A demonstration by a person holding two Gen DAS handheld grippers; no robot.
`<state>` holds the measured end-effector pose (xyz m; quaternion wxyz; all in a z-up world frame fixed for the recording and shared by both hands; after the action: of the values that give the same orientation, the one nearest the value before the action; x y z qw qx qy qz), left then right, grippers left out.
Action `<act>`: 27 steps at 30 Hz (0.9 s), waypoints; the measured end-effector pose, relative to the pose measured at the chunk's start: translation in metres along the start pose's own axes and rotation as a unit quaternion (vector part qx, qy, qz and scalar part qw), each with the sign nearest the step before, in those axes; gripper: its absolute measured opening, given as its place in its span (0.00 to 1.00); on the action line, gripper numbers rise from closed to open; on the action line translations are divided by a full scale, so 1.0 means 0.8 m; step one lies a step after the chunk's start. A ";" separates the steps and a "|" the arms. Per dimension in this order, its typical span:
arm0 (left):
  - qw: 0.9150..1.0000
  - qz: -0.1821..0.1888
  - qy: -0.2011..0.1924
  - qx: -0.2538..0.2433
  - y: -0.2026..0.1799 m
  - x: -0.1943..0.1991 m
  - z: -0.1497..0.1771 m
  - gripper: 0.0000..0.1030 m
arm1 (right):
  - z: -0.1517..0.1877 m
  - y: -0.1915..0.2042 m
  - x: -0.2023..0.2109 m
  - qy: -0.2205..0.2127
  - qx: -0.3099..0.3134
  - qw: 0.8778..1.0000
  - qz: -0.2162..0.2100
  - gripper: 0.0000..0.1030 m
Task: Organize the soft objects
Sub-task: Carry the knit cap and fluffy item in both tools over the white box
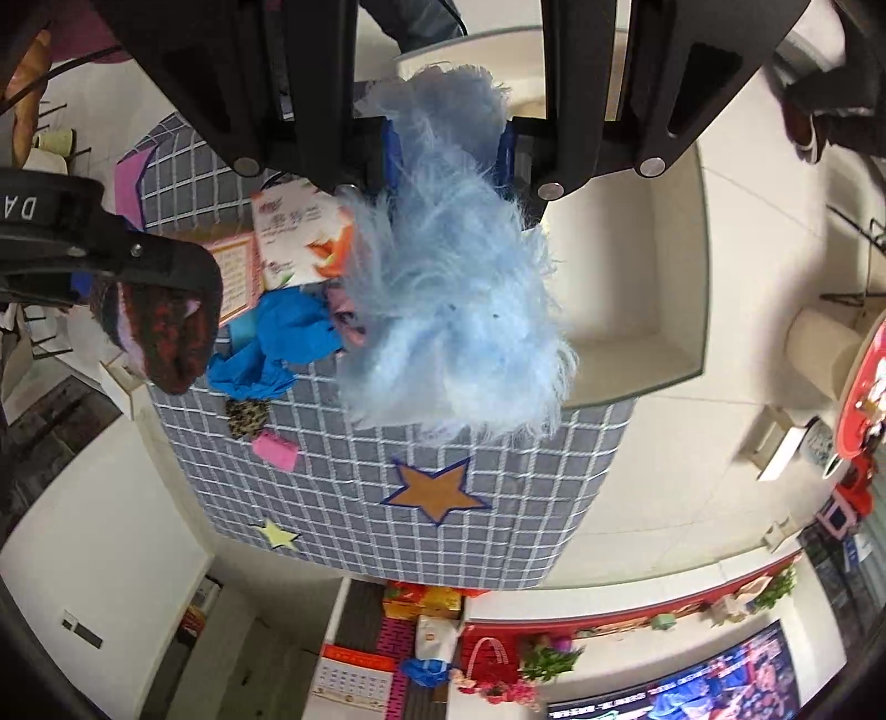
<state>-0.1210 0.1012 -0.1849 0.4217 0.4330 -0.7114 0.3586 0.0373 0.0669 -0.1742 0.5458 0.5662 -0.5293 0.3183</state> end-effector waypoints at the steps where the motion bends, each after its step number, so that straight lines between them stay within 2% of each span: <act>1: 1.000 -0.004 0.001 0.004 0.006 0.001 0.004 0.28 | 0.000 0.009 -0.005 0.006 0.009 1.000 -0.003 0.59; 7: 0.999 -0.022 0.002 0.036 0.039 0.009 0.022 0.28 | 0.003 0.046 -0.023 0.028 0.051 0.998 -0.009 0.59; 16: 0.997 -0.038 0.000 0.069 0.071 0.025 0.048 0.28 | -0.001 0.097 -0.032 0.038 0.107 0.993 -0.019 0.59; 27: 0.991 -0.055 0.008 0.121 0.108 0.029 0.069 0.28 | 0.001 0.140 -0.053 0.065 0.157 0.985 -0.031 0.59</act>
<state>-0.2227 0.0777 -0.1979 0.3910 0.5166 -0.6347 0.4212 -0.0790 0.0947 -0.1827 0.4926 0.6391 -0.4184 0.4169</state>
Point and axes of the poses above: each gripper's, at about its wrist camera, not at the fingertips, and x roughly against the way its jaws point, y to its left, z to its underside, the point moved 4 cm from there along -x, roughly the way its jaws point, and after that the axes turned 5 degrees about x, right-handed, at the moved point
